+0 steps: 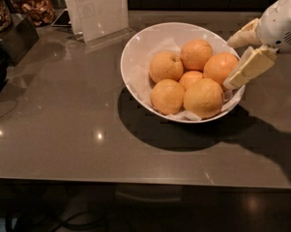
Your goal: Pick orange from white bowl
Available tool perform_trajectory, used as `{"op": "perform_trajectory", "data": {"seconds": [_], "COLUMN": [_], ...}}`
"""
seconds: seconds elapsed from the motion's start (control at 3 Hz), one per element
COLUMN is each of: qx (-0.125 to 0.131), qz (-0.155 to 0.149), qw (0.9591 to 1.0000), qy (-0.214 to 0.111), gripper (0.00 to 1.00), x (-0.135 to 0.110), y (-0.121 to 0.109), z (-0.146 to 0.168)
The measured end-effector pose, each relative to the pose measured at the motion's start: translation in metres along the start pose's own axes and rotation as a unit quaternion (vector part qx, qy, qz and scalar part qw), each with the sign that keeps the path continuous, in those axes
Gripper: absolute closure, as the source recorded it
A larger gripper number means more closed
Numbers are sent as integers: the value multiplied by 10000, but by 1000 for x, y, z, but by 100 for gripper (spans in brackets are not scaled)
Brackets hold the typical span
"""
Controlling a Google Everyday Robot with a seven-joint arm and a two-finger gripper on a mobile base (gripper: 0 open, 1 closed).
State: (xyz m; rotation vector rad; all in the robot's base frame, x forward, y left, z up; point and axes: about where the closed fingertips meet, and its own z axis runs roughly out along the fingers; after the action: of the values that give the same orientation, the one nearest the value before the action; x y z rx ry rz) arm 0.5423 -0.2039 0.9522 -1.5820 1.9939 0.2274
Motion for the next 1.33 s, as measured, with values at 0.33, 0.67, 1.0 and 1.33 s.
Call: {"op": "perform_trajectory", "data": {"seconds": [0.33, 0.67, 1.0, 1.33], "qx": [-70, -156, -223, -306], "qz": [0, -7, -16, -63], "qw": [10000, 9999, 9997, 9995], "qy": [-13, -16, -28, -27], "gripper": [15, 15, 14, 17], "x": [1, 5, 8, 12], "y": [-1, -3, -5, -5], "z": [5, 11, 17, 23]}}
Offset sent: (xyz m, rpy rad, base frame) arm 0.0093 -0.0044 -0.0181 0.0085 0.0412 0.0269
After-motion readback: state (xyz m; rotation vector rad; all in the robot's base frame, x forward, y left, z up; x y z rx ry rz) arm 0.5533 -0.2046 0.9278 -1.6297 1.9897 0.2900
